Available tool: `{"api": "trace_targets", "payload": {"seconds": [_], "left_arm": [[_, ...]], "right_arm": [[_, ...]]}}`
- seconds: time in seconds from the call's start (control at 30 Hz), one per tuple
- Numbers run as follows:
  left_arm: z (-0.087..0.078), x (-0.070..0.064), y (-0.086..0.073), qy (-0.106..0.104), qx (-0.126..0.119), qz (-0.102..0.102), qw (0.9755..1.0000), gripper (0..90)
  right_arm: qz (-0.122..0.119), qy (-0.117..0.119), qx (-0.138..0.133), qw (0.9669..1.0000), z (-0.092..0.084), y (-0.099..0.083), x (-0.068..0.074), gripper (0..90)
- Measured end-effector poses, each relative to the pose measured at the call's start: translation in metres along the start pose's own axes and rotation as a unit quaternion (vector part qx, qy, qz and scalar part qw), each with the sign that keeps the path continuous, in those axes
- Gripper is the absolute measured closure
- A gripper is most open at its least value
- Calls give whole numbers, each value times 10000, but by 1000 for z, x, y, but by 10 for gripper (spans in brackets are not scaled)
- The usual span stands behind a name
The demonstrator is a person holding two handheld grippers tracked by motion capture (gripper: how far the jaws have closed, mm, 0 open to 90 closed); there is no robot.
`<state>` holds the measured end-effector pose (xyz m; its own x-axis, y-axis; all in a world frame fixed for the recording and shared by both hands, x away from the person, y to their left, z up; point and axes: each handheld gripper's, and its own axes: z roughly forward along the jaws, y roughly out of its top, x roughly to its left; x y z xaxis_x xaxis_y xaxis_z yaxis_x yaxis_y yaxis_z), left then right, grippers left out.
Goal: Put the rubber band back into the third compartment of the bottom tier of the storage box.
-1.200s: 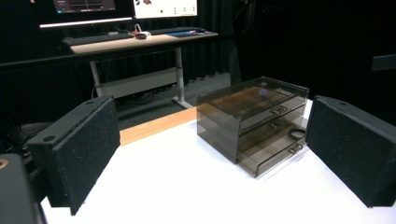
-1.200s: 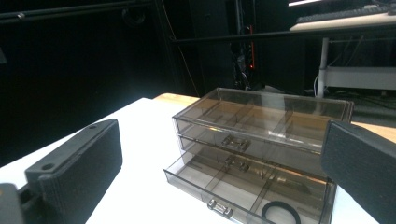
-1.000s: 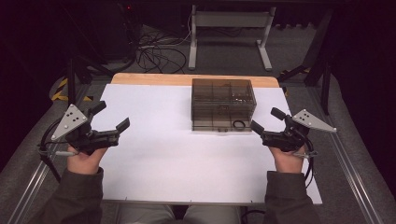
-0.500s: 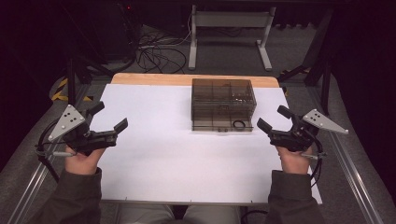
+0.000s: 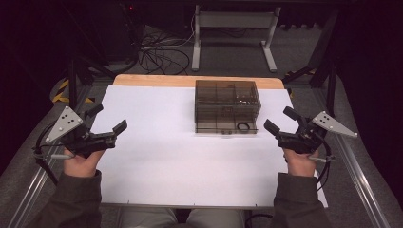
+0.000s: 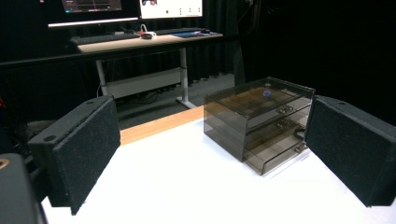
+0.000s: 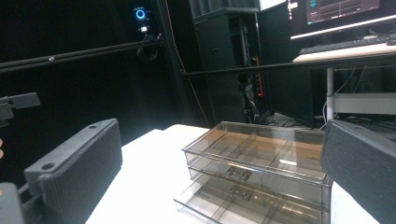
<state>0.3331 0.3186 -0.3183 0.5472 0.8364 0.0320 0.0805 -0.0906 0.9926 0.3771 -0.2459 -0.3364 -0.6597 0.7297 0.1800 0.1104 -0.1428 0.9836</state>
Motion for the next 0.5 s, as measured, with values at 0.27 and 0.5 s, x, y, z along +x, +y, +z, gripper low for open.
{"api": "trace_targets", "payload": {"seconds": [0.27, 0.5], "left_arm": [[0, 0, 0, -14, 7, 18, 10000, 44], [-1, 1, 0, -14, -12, -3, 10000, 43]], "right_arm": [[2, -14, 7, 10000, -1, -1, -2, 0], [-22, -86, 22, 10000, -1, -1, -2, 0]]}}
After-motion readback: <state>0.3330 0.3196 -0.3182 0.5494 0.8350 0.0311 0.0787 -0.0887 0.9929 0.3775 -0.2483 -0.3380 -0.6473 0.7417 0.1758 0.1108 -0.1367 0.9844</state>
